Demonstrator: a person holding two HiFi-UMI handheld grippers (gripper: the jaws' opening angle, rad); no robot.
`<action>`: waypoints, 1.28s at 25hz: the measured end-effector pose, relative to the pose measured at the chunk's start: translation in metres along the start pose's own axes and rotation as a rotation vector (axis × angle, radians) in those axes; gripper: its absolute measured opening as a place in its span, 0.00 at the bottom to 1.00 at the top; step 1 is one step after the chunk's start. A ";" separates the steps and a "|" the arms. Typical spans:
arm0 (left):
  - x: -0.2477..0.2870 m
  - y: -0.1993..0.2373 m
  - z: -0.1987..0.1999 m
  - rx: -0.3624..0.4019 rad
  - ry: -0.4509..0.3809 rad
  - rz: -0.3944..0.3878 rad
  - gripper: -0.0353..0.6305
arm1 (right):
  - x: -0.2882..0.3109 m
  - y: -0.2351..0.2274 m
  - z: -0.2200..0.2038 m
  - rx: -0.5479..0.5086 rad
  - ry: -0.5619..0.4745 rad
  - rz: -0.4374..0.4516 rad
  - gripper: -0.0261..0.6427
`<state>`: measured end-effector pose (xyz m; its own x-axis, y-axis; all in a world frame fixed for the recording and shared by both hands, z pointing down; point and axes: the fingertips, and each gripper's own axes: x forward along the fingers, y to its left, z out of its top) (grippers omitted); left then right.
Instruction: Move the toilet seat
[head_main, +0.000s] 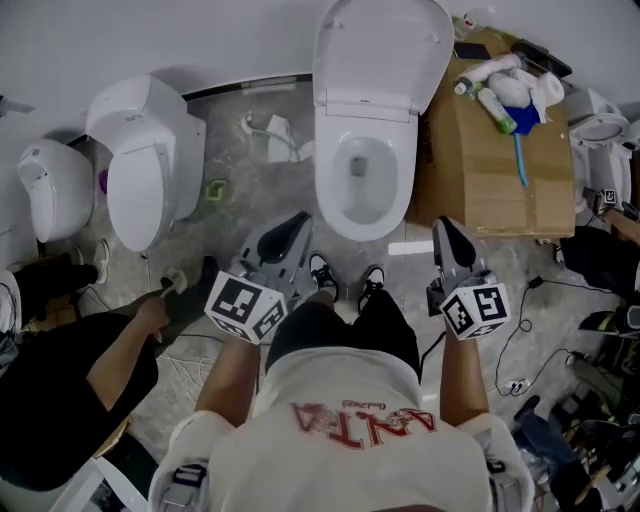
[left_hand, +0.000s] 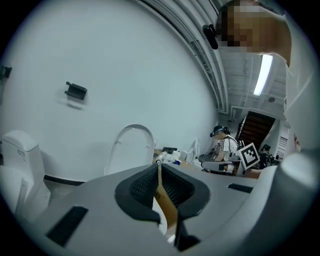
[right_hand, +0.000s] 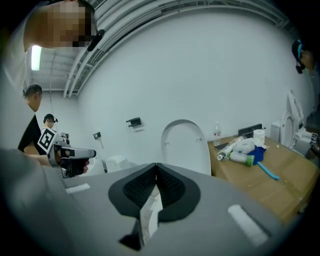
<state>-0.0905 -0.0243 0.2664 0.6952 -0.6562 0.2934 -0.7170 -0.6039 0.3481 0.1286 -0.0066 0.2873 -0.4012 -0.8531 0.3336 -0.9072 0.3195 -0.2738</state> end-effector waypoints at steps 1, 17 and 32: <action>0.005 0.004 -0.008 -0.012 0.011 0.010 0.07 | 0.005 -0.008 -0.011 0.014 0.022 -0.008 0.05; 0.087 0.078 -0.205 -0.251 0.358 0.182 0.07 | 0.090 -0.110 -0.236 0.417 0.328 -0.024 0.27; 0.127 0.139 -0.379 -0.516 0.529 0.272 0.20 | 0.098 -0.152 -0.410 0.573 0.488 -0.118 0.31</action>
<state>-0.0826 -0.0200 0.6895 0.5239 -0.3703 0.7671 -0.8409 -0.0814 0.5351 0.1752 0.0304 0.7315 -0.4370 -0.5470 0.7140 -0.7932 -0.1399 -0.5926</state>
